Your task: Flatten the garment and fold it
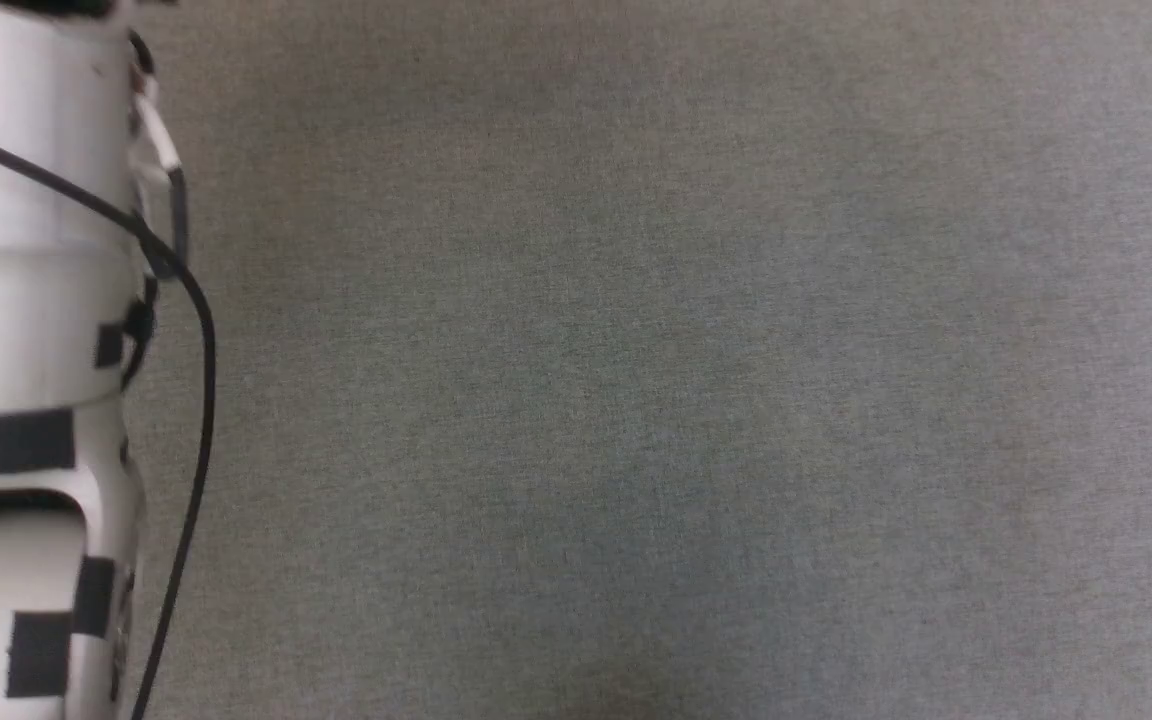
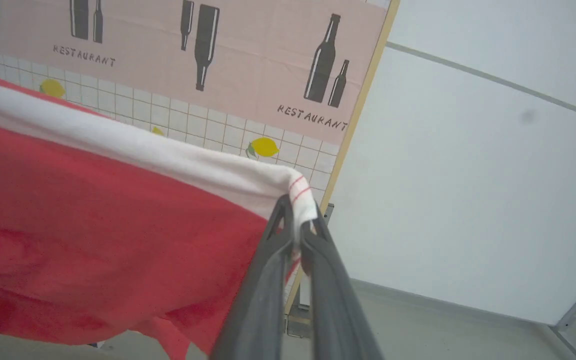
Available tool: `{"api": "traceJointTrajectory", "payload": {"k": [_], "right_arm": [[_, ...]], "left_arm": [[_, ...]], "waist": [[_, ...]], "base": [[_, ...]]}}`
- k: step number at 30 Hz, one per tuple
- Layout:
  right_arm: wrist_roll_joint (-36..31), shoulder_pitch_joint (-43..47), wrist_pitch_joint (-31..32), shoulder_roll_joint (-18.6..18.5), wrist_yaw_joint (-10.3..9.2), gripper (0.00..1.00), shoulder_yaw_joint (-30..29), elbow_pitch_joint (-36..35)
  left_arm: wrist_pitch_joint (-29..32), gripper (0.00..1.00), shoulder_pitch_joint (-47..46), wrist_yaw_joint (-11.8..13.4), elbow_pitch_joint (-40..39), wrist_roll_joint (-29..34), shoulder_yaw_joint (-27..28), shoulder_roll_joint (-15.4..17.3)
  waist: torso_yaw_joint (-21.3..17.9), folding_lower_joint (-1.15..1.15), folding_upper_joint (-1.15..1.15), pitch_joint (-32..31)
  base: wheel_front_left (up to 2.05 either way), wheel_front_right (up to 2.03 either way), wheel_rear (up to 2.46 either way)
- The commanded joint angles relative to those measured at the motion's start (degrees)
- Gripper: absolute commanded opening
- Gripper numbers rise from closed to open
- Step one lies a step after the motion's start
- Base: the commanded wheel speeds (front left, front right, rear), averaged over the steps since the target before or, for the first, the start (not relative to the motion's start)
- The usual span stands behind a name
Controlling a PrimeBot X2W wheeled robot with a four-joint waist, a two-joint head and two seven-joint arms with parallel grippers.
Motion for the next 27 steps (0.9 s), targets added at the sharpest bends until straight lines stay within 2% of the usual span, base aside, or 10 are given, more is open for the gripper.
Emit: {"api": "traceJointTrajectory", "payload": {"k": [1, 5, 9, 12, 17, 21, 27], "right_arm": [[1.0, 1.7, -0.7, -0.7, -0.11, 0.00, 1.0, 1.2], [4.9, 7.9, -1.2, -2.5, -0.11, 0.00, 5.5, 4.2], [10.7, 17.0, 0.8, -4.9, -0.11, 0.00, 10.9, 4.4], [15.7, 25.5, 3.1, -7.9, -0.11, 0.00, 13.9, 2.0], [21.0, 41.0, 6.7, -12.7, -0.11, 0.00, 15.0, -4.9], [22.6, 52.7, 9.7, -15.2, -0.11, 0.00, 14.0, -10.0], [23.0, 67.3, 15.5, -15.7, -0.11, 0.00, 11.3, -17.8]], "left_arm": [[0.1, 0.00, 2.3, -0.7, 1.1, 0.0, -0.5, 0.2], [1.9, 0.00, 10.2, -2.2, 4.2, -0.8, -2.9, 0.6], [5.5, 0.00, 20.2, -3.6, 4.6, 0.0, -8.4, 2.4], [7.2, 0.00, 28.4, -4.1, 2.9, -0.7, -11.6, 3.7], [9.4, 0.00, 43.2, -4.3, -2.9, -3.6, -14.9, 5.9], [10.2, 0.00, 53.9, -2.3, -7.8, -6.1, -15.2, 7.4], [11.6, 0.00, 67.6, 2.5, -15.2, -8.2, -15.8, 9.8]], "waist": [[0.5, -0.02, 0.00, 0.6], [1.0, -0.02, 0.00, -0.5], [1.7, -0.02, 0.00, -3.1], [2.1, -0.02, 0.00, -5.6], [2.5, -0.02, 0.00, -10.3], [2.5, -0.02, 0.00, -13.7], [2.5, -0.02, 0.00, -17.9]], "base": [[0.00, 0.00, 0.00], [0.00, 0.00, 0.00], [0.00, 0.00, 0.00], [0.00, 0.00, 0.00], [0.00, 0.00, 0.00], [0.00, 0.00, 0.00], [0.00, 0.00, 0.00]]}}
